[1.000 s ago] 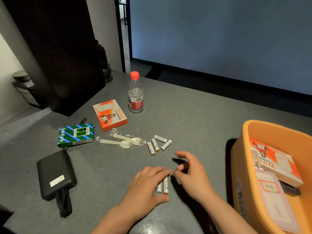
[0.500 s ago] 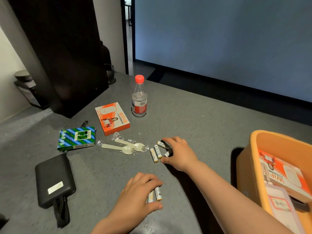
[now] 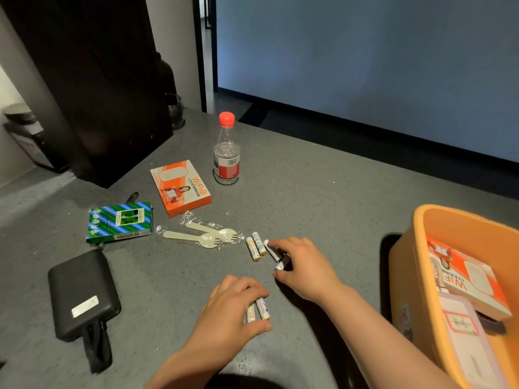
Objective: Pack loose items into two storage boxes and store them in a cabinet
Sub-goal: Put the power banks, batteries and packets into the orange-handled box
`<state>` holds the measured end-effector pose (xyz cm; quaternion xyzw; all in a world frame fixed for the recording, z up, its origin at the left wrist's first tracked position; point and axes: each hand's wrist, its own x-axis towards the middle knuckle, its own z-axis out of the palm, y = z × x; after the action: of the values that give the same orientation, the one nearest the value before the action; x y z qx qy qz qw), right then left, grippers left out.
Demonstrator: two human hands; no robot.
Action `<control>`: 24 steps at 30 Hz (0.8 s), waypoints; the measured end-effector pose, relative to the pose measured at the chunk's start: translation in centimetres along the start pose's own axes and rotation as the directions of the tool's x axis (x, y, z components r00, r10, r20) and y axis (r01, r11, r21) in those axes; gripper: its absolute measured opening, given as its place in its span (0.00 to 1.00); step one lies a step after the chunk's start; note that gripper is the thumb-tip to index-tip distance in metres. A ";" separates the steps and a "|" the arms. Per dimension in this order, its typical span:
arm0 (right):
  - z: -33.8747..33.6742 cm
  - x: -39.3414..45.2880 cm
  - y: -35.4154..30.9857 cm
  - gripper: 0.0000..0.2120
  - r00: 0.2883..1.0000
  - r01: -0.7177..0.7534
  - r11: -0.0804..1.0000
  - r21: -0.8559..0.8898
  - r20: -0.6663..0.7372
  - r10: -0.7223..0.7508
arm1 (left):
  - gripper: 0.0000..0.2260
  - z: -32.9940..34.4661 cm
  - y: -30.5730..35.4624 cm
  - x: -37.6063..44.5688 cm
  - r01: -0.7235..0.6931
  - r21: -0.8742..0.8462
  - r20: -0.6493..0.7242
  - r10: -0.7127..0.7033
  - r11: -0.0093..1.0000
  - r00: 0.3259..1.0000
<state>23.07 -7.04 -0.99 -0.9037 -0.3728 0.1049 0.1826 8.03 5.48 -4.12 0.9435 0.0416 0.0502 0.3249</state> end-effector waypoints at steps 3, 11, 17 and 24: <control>0.3 -1.2 0.1 0.29 1.000 0.003 0.998 0.059 0.010 -0.004 | 0.23 -0.1 0.3 -0.1 0.014 -0.003 -0.006 -0.014 1.000 1.000; -0.7 1.0 0.1 0.32 0.998 0.033 0.989 0.143 0.041 -0.039 | 0.24 -0.6 0.2 -0.6 0.033 -0.023 -0.006 -0.033 0.999 0.999; -1.8 2.8 0.3 0.41 0.979 0.040 0.999 -0.017 0.199 -0.036 | 0.29 -1.5 -0.1 -1.1 0.055 0.034 0.043 -0.057 0.998 0.997; -1.0 2.8 -0.4 0.37 0.984 0.066 0.998 0.002 0.167 -0.066 | 0.30 -1.5 0.3 -0.9 0.082 0.023 0.023 -0.082 0.996 0.996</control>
<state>25.14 -5.08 -0.04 -0.8791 -0.4168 0.1735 0.1527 6.92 6.07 -2.82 0.9450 0.0769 0.0252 0.3168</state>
